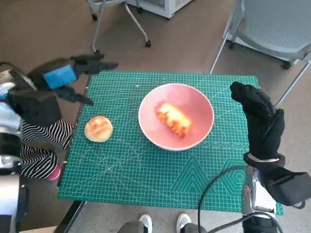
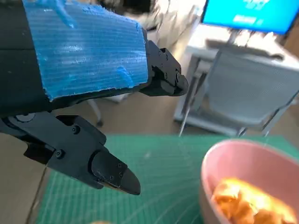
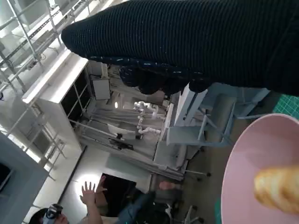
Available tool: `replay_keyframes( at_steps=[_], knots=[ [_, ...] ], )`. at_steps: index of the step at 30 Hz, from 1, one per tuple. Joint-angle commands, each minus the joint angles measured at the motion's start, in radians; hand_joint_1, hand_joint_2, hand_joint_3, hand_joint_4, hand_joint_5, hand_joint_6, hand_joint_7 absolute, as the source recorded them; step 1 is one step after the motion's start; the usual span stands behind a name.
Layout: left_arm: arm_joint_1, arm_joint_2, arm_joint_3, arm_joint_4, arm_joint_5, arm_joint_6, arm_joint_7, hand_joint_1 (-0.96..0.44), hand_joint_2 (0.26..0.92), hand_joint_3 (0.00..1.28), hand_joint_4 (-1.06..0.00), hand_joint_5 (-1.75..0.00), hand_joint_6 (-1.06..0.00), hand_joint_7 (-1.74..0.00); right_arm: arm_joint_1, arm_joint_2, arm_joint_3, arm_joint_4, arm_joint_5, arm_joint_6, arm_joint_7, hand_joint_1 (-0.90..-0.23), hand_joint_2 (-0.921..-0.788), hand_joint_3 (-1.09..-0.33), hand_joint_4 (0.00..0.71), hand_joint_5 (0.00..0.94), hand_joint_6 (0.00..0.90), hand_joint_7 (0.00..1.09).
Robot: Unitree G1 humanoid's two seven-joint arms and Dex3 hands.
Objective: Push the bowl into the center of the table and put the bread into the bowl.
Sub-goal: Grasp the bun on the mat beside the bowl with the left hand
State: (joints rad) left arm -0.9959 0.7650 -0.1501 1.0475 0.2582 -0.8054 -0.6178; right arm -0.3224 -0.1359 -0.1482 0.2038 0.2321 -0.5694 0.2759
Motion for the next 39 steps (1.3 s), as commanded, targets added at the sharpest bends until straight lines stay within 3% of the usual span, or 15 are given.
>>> replay_keyframes(
  at_steps=[1,14,23,29,39],
  knots=[
    [0.037,0.024,0.009,-0.02,-0.021,0.008,-0.039,-0.29,0.792,0.0,-0.16,-0.01,-0.39,-0.06,0.001,-0.004,0.003,0.027,0.003,0.005,0.015,-0.674,-0.921,-0.718,0.214,0.001,0.094,0.56],
    [0.099,0.037,0.011,-0.033,-0.011,0.04,-0.077,-0.33,0.796,0.01,-0.15,0.0,-0.37,-0.04,0.001,-0.024,-0.015,0.027,0.045,0.016,0.054,-0.682,-0.921,-0.714,0.219,0.003,0.094,0.56],
    [0.145,0.017,-0.021,-0.049,0.021,0.12,-0.087,-0.37,0.788,0.0,-0.1,0.0,-0.32,0.0,0.021,-0.028,-0.025,0.014,0.073,0.014,0.077,-0.674,-0.921,-0.713,0.22,0.003,0.096,0.56],
    [0.153,-0.005,-0.054,-0.037,0.047,0.179,-0.084,-0.28,0.77,0.0,-0.07,0.0,-0.27,0.0,0.036,-0.032,-0.032,-0.002,0.08,0.021,0.087,-0.677,-0.921,-0.711,0.216,0.001,0.098,0.56],
    [0.166,-0.038,-0.11,-0.001,0.135,0.161,0.049,-0.07,0.757,0.0,-0.07,0.0,-0.25,0.0,0.041,-0.036,-0.038,-0.009,0.082,0.033,0.091,-0.678,-0.921,-0.708,0.211,0.0,0.107,0.55]
  ],
)
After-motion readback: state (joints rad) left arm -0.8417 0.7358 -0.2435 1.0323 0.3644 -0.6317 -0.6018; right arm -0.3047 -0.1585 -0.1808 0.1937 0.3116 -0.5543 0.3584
